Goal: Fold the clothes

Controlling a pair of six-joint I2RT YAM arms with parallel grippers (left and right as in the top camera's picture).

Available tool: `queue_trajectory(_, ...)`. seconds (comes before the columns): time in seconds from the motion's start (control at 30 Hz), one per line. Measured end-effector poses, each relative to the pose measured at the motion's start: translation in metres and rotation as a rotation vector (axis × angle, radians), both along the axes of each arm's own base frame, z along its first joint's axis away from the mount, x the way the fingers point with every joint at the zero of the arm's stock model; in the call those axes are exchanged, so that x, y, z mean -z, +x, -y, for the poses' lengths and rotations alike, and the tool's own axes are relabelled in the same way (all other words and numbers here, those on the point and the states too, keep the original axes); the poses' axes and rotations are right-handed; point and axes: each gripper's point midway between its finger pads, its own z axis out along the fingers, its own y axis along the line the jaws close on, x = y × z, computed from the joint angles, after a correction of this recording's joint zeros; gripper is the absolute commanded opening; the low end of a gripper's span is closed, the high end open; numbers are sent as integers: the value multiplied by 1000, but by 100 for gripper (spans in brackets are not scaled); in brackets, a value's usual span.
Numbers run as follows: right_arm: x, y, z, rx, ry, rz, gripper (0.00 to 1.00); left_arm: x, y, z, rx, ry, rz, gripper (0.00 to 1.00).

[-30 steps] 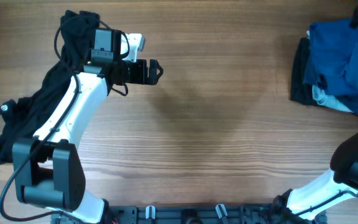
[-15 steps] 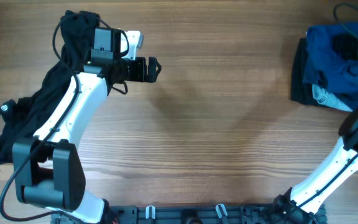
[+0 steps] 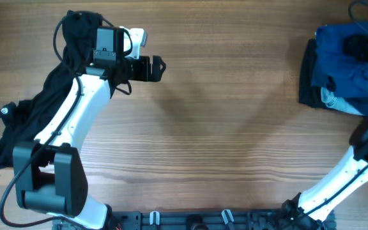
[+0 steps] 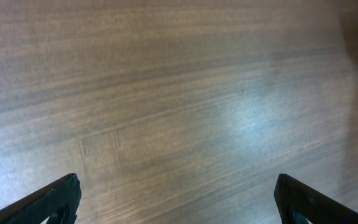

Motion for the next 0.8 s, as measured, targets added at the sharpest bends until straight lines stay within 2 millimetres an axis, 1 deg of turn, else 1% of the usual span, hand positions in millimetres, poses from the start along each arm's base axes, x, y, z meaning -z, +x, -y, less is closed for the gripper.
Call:
queue_trajectory(0.07,-57,-4,-6,-11,-44,81,100,-2,2,0,1,-2,11,100)
queue_trajectory(0.1,-80,-6,-9,-17,-63,116,100,-2,2,0,0,-2,11,100)
queue_trajectory(0.13,-111,-12,-14,-24,-86,161,100,-2,2,0,-2,0,12,100)
queue_trajectory(0.17,-143,-19,-21,-34,-110,206,100,-2,3,-1,-6,5,13,100)
queue_trajectory(0.23,-196,-38,-38,-54,-141,273,100,-4,3,-6,-20,17,21,100)
queue_trajectory(0.27,-215,-48,-48,-68,-147,295,100,-8,4,-9,-31,22,28,100)
queue_trajectory(0.3,-230,-57,-58,-85,-145,312,100,-14,3,-14,-43,26,39,100)
queue_trajectory(0.37,-251,-71,-77,-134,-129,342,100,-30,1,-24,-78,29,65,100)
queue_trajectory(0.4,-258,-75,-88,-167,-114,354,100,-41,-1,-32,-105,32,81,100)
queue_trajectory(0.47,-260,-78,-110,-237,-49,362,100,-65,-6,-48,-161,28,121,100)
queue_trajectory(0.57,-251,-78,-148,-324,72,327,100,-90,-19,-69,-229,22,148,100)
queue_trajectory(0.7,-237,-76,-209,-449,183,256,100,-101,-41,-92,-293,28,115,100)
queue_trajectory(0.8,-226,-80,-242,-503,235,194,100,-102,-57,-105,-331,35,83,100)
